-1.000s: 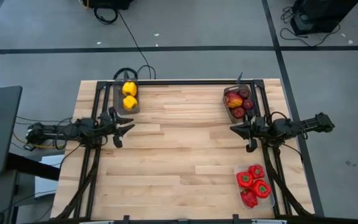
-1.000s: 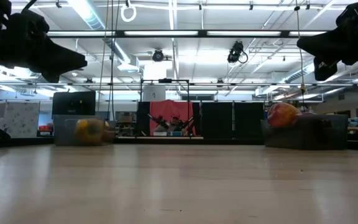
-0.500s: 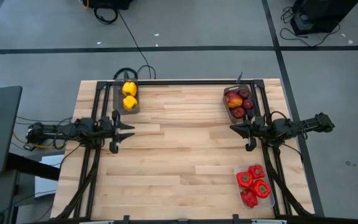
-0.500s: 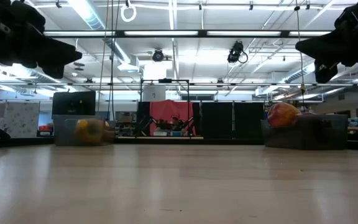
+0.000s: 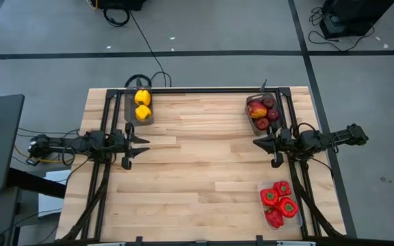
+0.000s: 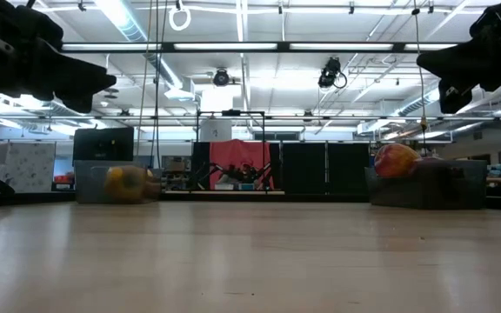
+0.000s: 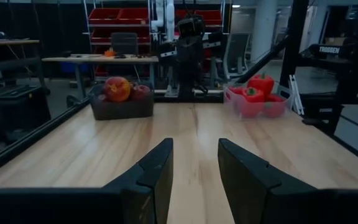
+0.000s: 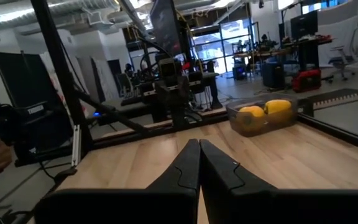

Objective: Sort produce into baskets
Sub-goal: Return to Home Position

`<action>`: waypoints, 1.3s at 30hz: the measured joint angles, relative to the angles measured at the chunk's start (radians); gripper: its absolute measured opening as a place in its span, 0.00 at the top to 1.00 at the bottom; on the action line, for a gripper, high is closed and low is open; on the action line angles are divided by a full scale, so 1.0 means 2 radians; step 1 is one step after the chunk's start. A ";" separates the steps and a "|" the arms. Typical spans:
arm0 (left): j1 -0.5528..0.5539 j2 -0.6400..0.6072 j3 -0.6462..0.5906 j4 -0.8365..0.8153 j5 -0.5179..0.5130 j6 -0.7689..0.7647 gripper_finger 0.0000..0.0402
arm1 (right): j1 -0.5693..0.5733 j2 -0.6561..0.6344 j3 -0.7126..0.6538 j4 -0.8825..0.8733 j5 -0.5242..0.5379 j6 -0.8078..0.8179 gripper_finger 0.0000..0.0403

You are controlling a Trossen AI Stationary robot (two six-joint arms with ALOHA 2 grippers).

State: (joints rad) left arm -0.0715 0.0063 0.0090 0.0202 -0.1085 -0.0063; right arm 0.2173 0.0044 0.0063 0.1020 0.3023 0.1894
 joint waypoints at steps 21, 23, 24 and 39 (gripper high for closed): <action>0.000 0.000 -0.001 0.047 0.004 -0.012 0.67 | 0.000 0.000 0.000 0.001 0.001 0.012 0.96; 0.000 0.000 -0.001 0.048 0.004 -0.012 0.67 | 0.000 0.000 0.000 0.001 0.001 0.012 0.96; 0.000 0.000 -0.001 0.049 0.004 -0.012 0.67 | 0.000 0.000 0.000 0.001 0.001 0.012 0.96; 0.000 0.000 -0.001 0.050 0.004 -0.012 0.67 | 0.000 0.000 0.000 0.001 0.001 0.013 0.96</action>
State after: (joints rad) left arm -0.0719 0.0066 0.0078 0.1204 -0.1009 -0.0307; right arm 0.2174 0.0044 0.0063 0.1036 0.3046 0.2146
